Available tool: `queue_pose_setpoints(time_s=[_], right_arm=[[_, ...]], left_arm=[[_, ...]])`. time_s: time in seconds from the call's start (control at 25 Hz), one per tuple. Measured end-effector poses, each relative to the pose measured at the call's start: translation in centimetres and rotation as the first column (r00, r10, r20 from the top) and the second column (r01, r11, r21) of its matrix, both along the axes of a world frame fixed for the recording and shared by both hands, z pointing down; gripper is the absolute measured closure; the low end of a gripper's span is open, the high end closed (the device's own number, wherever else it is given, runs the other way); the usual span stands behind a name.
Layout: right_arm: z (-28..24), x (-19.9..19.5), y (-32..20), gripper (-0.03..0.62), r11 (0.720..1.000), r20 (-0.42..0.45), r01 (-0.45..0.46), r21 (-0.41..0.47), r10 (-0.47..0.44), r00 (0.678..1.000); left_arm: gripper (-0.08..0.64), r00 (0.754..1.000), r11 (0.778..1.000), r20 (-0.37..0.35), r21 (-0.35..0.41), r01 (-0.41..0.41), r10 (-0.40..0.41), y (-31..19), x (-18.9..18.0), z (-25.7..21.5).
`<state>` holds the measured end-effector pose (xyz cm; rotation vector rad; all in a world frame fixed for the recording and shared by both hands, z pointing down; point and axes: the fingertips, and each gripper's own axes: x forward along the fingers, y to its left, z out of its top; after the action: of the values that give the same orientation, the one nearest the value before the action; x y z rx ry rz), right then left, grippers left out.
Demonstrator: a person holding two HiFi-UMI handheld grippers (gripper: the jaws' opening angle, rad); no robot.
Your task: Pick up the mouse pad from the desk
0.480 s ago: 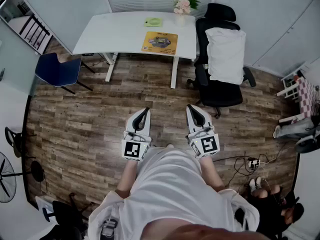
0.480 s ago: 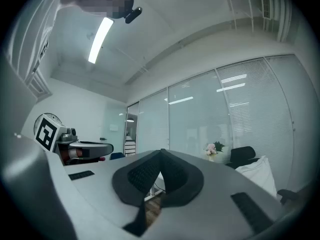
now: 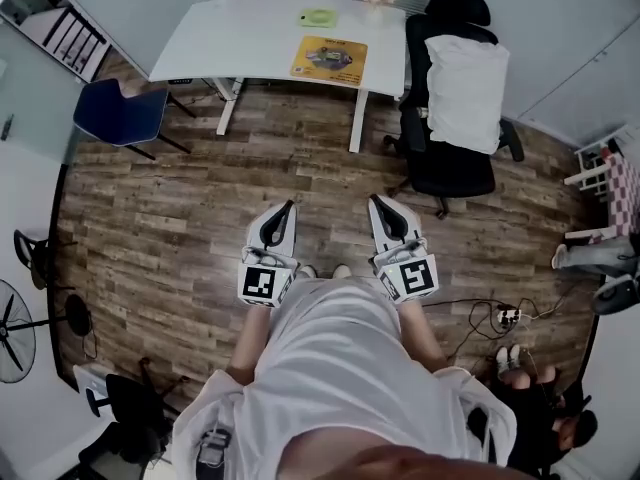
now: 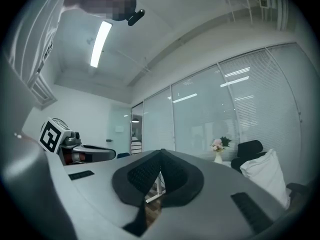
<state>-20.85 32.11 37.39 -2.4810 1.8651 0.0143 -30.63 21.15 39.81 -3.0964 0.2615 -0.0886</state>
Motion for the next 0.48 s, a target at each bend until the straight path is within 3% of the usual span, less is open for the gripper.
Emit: queue_pose_setpoints(time_s=[0.28,0.48], right_arm=[[3.0,2.3,2.8,0.594,0.997,0.078,-0.066,-0.027,0.068,0.995],[4.7,3.3,4.4,0.594,0.995,0.105,-0.072,-0.070,0.079,0.991]], left_arm=[[0.577,0.996,0.999,0.076,-0.015,-0.047,0.048,2.2,1.3,2.3],[0.577,0.995,0.999,0.096,-0.039,-0.030,0.034,2.9,2.0,3.8]])
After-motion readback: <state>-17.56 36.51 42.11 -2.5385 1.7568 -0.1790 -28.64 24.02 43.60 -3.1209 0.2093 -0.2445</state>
